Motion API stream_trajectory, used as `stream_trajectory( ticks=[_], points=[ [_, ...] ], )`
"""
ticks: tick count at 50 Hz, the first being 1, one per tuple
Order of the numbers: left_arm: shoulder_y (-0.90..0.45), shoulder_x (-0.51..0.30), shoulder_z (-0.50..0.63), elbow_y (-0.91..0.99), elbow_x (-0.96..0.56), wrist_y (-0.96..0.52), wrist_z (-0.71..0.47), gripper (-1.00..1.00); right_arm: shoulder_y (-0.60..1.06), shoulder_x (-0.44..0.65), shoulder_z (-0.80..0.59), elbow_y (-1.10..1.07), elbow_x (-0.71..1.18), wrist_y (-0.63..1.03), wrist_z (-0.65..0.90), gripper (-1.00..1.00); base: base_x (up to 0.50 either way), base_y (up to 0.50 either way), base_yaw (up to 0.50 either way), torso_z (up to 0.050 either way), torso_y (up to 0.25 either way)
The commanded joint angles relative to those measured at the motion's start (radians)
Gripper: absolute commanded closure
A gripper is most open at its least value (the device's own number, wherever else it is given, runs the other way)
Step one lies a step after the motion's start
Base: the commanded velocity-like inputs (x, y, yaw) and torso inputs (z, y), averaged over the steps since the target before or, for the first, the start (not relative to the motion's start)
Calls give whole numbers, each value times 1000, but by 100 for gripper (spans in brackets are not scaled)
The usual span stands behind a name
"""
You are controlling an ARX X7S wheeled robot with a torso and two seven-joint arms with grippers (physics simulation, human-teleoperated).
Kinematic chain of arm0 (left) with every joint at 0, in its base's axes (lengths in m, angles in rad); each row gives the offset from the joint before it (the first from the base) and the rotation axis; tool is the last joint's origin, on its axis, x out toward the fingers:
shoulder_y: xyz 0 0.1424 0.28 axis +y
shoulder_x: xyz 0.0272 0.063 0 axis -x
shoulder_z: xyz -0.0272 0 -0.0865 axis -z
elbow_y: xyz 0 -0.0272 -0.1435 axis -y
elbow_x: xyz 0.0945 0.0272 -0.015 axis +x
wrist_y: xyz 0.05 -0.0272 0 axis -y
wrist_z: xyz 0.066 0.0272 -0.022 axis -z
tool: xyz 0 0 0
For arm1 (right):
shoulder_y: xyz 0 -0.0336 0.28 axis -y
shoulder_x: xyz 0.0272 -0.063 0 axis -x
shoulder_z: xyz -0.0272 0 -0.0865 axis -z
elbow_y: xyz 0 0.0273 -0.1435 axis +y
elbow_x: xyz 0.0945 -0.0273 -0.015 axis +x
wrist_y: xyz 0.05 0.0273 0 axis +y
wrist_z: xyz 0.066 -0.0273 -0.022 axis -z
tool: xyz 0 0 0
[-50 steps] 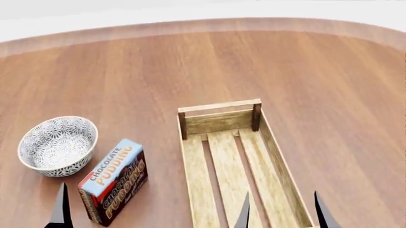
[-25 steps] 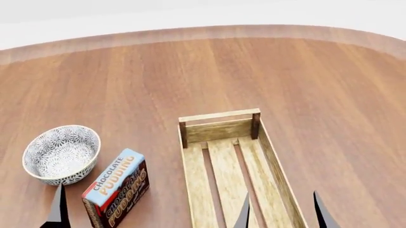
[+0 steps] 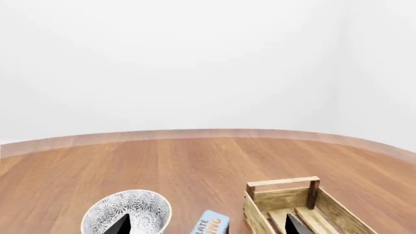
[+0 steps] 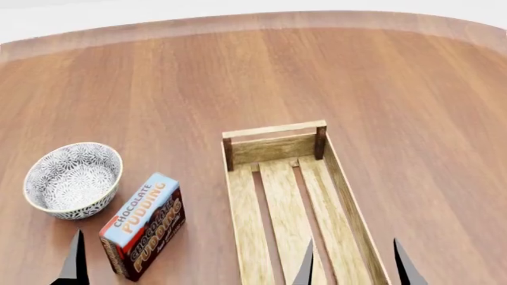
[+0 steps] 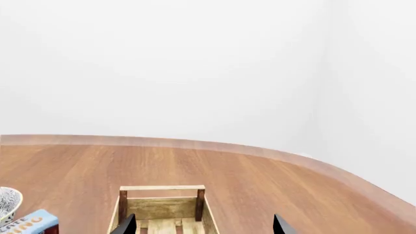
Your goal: Pick up the bowl on the left and put it in the tray.
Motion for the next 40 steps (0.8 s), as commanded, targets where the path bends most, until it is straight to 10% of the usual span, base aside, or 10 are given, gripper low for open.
stream_trajectory(
  ticks=[1, 40],
  points=[
    [-3, 21, -32, -18, -28, 28, 30, -100, 9, -21, 9, -22, -7, 19, -13, -100, 0, 0, 0, 39, -205],
    [-3, -2, -24, -9, -38, 33, 3, -100, 11, -5, -3, -25, 5, 19, 2, -100, 0, 0, 0, 38, -206]
  ],
)
